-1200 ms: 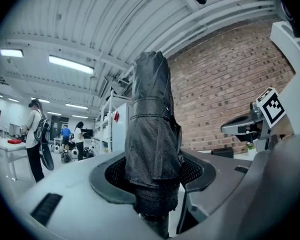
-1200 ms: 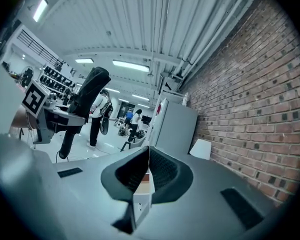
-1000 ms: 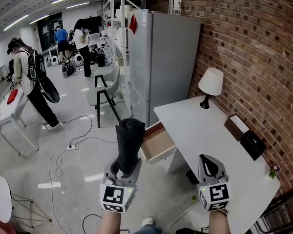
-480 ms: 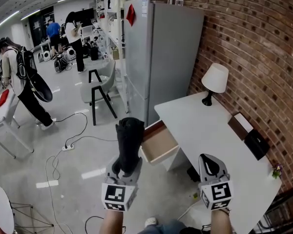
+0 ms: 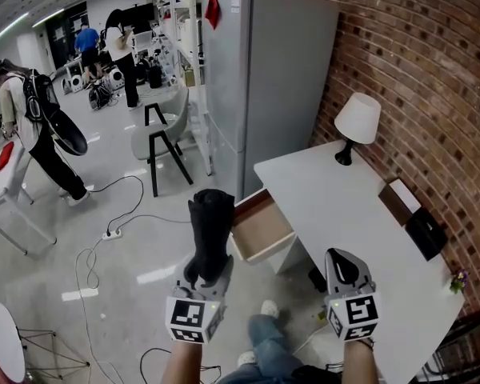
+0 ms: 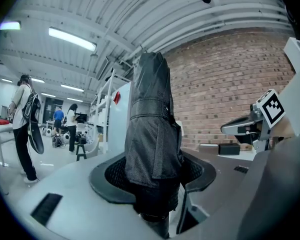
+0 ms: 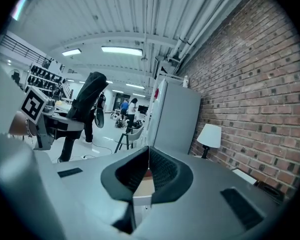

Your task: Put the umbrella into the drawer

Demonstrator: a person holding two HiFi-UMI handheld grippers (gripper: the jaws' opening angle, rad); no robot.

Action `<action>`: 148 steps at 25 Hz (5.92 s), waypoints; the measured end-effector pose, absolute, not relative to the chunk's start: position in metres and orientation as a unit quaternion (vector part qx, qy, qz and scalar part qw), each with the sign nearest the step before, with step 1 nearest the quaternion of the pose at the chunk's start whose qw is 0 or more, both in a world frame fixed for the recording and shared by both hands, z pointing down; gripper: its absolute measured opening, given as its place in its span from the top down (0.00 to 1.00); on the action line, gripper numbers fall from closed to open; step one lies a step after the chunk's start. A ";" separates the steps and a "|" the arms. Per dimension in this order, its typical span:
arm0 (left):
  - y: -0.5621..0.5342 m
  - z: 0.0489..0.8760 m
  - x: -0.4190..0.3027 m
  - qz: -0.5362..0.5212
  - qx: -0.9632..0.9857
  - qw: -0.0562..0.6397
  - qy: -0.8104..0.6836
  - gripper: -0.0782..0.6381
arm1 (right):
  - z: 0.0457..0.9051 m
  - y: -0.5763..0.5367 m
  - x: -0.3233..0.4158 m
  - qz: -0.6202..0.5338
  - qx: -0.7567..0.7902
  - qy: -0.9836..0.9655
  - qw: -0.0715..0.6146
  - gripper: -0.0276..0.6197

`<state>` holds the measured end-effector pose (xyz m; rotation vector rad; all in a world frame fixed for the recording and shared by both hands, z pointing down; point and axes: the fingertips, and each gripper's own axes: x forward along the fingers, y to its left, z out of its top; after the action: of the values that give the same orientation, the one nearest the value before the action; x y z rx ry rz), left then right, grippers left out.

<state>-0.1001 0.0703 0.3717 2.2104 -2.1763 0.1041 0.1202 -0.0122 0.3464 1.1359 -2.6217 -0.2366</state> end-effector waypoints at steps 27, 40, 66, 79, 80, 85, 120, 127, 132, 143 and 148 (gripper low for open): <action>-0.170 0.426 -0.169 0.043 0.701 0.112 -0.702 0.56 | 0.391 -0.256 0.058 -0.027 0.381 -0.911 0.157 0.95; -0.239 0.517 -0.178 0.068 0.680 0.238 -0.690 0.56 | 0.447 -0.318 0.028 0.014 0.346 -0.916 0.204 0.95; -0.249 0.652 -0.196 0.108 0.703 0.446 -0.543 0.56 | 0.528 -0.304 -0.029 0.113 0.400 -0.862 0.290 0.95; -0.271 0.728 -0.181 0.154 0.698 0.528 -0.459 0.56 | 0.550 -0.292 -0.027 0.139 0.451 -0.826 0.307 0.95; -0.272 0.733 -0.179 0.160 0.698 0.530 -0.454 0.56 | 0.552 -0.293 -0.028 0.136 0.450 -0.826 0.310 0.95; -0.283 0.759 -0.164 0.201 0.698 0.532 -0.435 0.56 | 0.559 -0.311 -0.018 0.118 0.469 -0.813 0.325 0.95; -0.329 0.885 -0.098 0.259 0.724 0.505 -0.393 0.54 | 0.582 -0.298 0.023 0.149 0.530 -0.792 0.263 0.95; -0.337 0.909 -0.096 0.278 0.722 0.498 -0.391 0.54 | 0.581 -0.298 0.022 0.136 0.530 -0.799 0.248 0.95; -0.338 0.905 -0.094 0.278 0.720 0.496 -0.398 0.54 | 0.586 -0.299 0.024 0.136 0.535 -0.794 0.255 0.95; -0.323 0.854 -0.116 0.289 0.703 0.490 -0.427 0.43 | 0.573 -0.293 0.021 0.159 0.540 -0.784 0.261 0.95; -0.312 0.820 -0.120 0.292 0.716 0.473 -0.424 0.43 | 0.559 -0.291 0.018 0.158 0.532 -0.789 0.263 0.95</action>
<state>-0.1204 -0.3115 0.8203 1.7517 -1.0367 0.7136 0.0180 -0.2911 0.5587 1.4393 -2.1333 0.4274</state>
